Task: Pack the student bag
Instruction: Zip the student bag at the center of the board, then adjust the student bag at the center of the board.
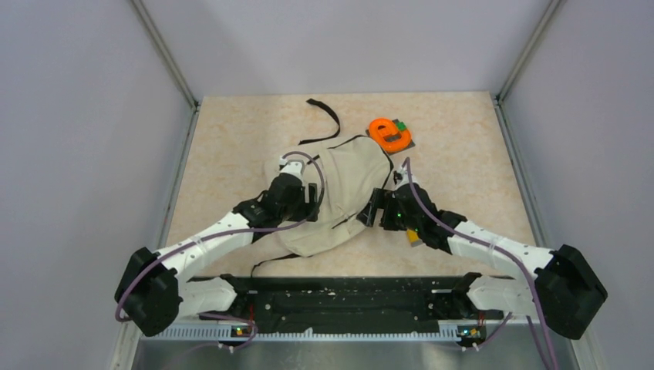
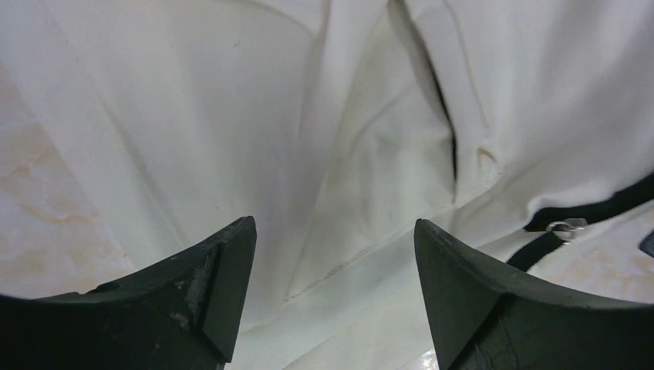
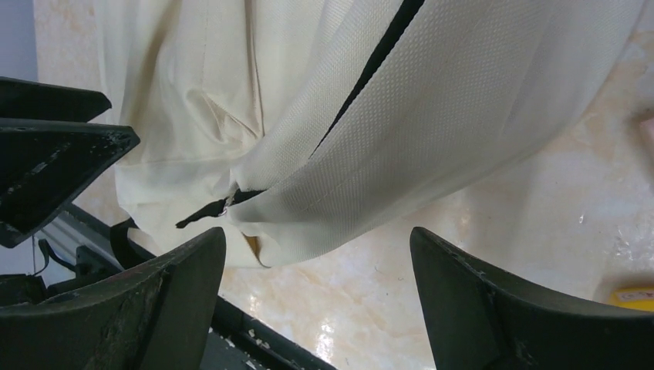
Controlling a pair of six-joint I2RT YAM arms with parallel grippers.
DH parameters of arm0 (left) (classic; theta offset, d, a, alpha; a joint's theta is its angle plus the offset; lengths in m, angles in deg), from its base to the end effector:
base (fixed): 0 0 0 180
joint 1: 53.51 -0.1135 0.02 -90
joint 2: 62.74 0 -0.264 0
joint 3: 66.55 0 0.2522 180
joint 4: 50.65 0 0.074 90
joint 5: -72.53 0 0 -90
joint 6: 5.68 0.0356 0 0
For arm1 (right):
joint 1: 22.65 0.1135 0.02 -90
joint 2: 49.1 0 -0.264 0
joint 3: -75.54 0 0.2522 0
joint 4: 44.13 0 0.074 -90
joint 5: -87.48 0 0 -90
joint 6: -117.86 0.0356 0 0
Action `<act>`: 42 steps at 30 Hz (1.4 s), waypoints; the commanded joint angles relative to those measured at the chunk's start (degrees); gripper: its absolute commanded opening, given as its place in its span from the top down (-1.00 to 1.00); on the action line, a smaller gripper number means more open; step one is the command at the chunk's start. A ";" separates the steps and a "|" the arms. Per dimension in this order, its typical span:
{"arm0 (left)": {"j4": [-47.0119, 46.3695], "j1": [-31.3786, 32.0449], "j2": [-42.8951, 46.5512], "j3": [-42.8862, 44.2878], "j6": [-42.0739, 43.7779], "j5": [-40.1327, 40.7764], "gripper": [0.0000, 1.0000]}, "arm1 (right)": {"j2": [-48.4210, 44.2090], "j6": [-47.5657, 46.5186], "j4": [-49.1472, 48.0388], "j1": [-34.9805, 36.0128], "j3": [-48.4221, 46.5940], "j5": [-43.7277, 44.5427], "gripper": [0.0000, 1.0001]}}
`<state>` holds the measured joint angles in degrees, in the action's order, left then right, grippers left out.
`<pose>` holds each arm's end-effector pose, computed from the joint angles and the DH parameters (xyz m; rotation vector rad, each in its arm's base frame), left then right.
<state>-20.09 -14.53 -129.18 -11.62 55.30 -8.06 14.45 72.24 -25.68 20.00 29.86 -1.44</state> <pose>0.1923 -0.1481 0.2321 0.1173 2.3269 -0.4199 0.1702 0.1558 0.2076 0.0463 2.3296 0.7959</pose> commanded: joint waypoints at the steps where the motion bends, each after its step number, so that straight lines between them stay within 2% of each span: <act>1: 0.17 -0.13 -2.49 -0.37 1.44 6.67 -0.57 | 1.64 2.06 -4.33 1.37 -1.62 3.05 -0.75; 4: 0.08 -0.13 -4.68 0.06 1.95 8.94 -0.46 | 2.13 1.72 -4.30 1.38 -1.90 4.23 -0.75; 6: 0.08 -0.13 -6.72 0.50 2.41 9.32 -0.31 | 2.38 1.31 -4.27 1.38 -2.28 5.41 -0.74; 7: 0.08 -0.10 -7.49 0.61 2.57 9.52 -0.16 | 2.49 1.04 -4.27 1.38 -2.40 6.05 -0.68; 9: 0.38 -0.13 -9.13 0.78 2.80 10.01 0.15 | 2.85 -0.09 -5.80 1.38 -2.54 7.19 -0.44; 11: 0.70 -0.13 -10.75 0.77 2.82 11.15 0.51 | 3.93 -1.71 -6.11 1.31 -3.39 9.07 -0.09; 13: 0.97 -0.13 -12.04 0.56 2.71 11.65 0.91 | 5.00 -3.41 -6.25 1.11 -4.29 10.63 0.36; 14: 1.22 -0.09 -12.46 0.36 2.33 11.64 1.00 | 5.79 -4.40 -6.39 0.74 -5.01 11.03 0.54; 16: 0.86 -0.05 -12.14 -0.56 2.04 9.90 1.00 | 8.23 -6.42 -6.66 -0.43 -7.09 11.18 0.93; 17: 0.22 -0.05 -11.42 -1.36 2.07 8.47 1.00 | 9.47 -7.81 -7.01 -1.26 -7.76 10.78 1.00; 22: -6.84 0.31 -5.22 -7.58 2.50 -5.17 1.00 | 18.05 -15.82 -10.43 -6.28 -14.82 5.86 1.00; 26: -13.63 2.57 -2.48 -11.80 4.91 -17.97 1.00 | 28.10 -22.68 -10.32 -8.11 -24.57 5.16 1.00; 30: -19.45 6.26 -4.55 -10.49 4.20 -22.78 1.00 | 38.75 -26.88 -7.94 -9.00 -36.55 4.29 1.00; 33: -24.62 9.12 -9.34 -6.80 2.26 -25.89 1.00 | 45.29 -27.79 -5.22 -9.70 -45.16 2.57 1.00; 36: -24.23 10.72 -14.32 -0.96 2.45 -24.73 1.00 | 49.07 -28.02 -2.03 -10.48 -51.17 -0.05 1.00; 37: -22.77 10.76 -15.51 1.04 2.55 -23.23 0.99 | 49.42 -27.99 -0.79 -10.76 -52.54 -0.66 0.95; 39: -19.75 10.76 -16.05 3.92 2.56 -18.73 0.75 | 48.67 -28.46 0.67 -11.34 -53.83 -2.41 0.73; 42: -17.13 10.70 -13.46 5.01 3.44 -13.81 0.07 | 45.66 -30.13 2.39 -11.92 -53.24 -3.12 0.26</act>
<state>-40.00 -4.91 -145.44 -9.87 58.34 -23.01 64.32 44.81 -22.95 10.10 -19.84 -3.30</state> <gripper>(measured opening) 0.291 0.251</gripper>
